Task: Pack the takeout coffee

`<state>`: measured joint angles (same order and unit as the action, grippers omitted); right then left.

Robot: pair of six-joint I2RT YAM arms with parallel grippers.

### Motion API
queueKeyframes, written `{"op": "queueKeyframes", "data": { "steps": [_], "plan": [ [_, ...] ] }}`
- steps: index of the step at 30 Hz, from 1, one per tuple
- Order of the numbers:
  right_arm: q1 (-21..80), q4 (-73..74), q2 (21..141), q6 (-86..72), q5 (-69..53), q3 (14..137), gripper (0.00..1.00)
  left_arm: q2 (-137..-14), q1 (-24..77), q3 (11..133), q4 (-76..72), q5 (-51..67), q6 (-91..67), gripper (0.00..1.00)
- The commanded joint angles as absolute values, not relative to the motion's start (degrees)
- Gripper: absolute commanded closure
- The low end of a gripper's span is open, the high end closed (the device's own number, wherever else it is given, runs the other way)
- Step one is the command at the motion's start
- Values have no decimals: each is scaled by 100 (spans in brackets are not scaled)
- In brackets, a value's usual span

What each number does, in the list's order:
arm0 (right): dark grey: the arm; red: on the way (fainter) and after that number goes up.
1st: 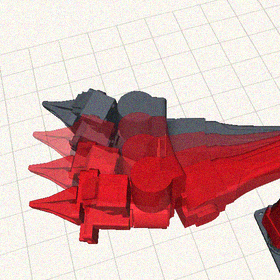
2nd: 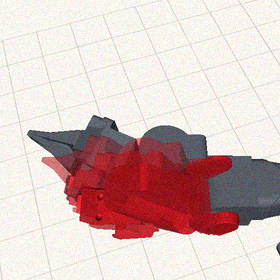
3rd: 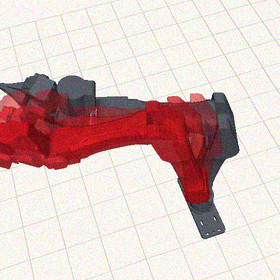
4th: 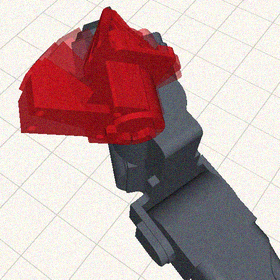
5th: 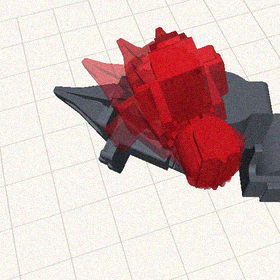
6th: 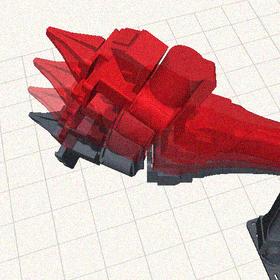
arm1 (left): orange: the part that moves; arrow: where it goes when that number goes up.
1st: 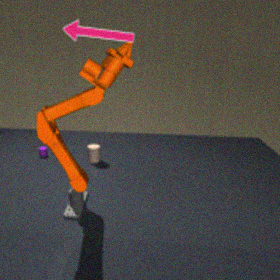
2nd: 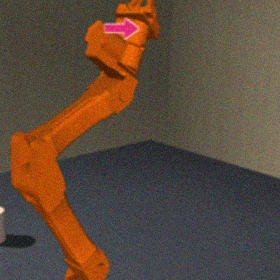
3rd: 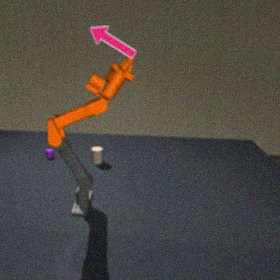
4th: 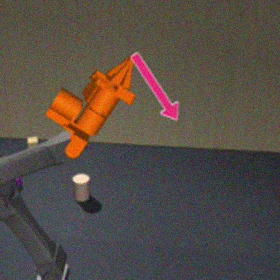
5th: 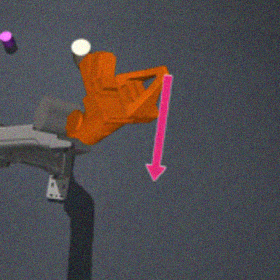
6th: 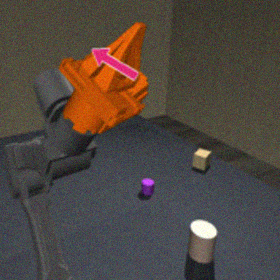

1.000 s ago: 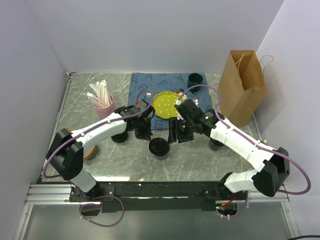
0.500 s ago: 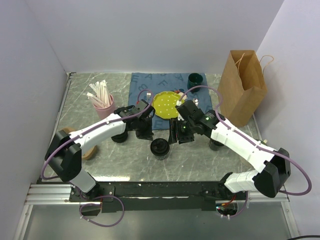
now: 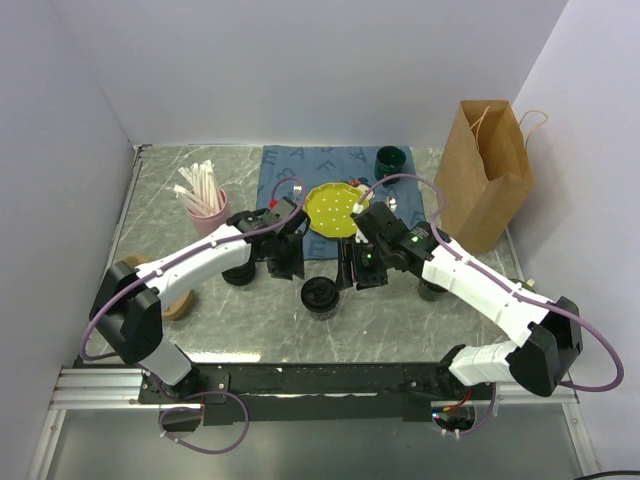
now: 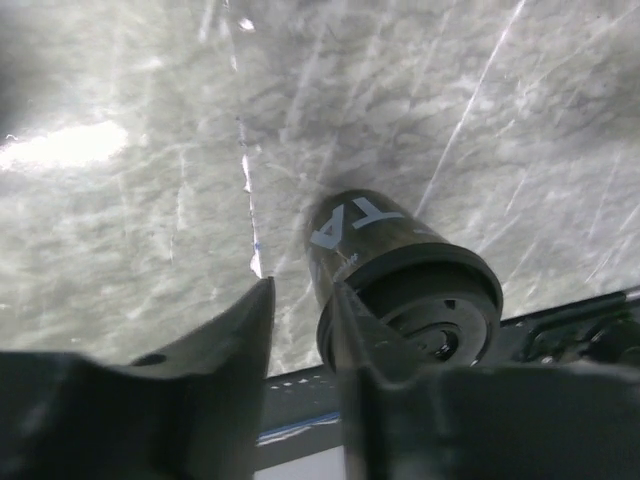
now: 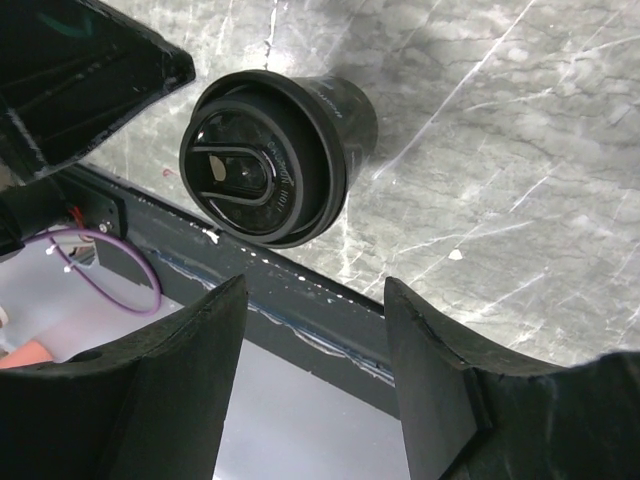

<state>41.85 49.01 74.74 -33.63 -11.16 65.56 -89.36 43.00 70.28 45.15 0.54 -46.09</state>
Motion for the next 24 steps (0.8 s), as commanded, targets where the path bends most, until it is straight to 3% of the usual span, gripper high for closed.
{"op": "queueKeyframes", "data": {
  "steps": [1,8,13,24],
  "plan": [
    [4157,4737,7514,-3428,-1204,6732,35,-8702,4307,7541,4860,-396,-4632,52],
    [4148,4711,7646,-3507,-1143,6812,34,-8087,4307,7024,4044,956,-4711,34],
    [4148,4720,7629,-3472,-1081,6803,34,-7735,4315,6356,3648,1266,-5071,38],
    [4140,4729,7778,-3454,-1081,6970,35,-7875,4307,6196,3463,1459,-5045,45]
  ]
}}
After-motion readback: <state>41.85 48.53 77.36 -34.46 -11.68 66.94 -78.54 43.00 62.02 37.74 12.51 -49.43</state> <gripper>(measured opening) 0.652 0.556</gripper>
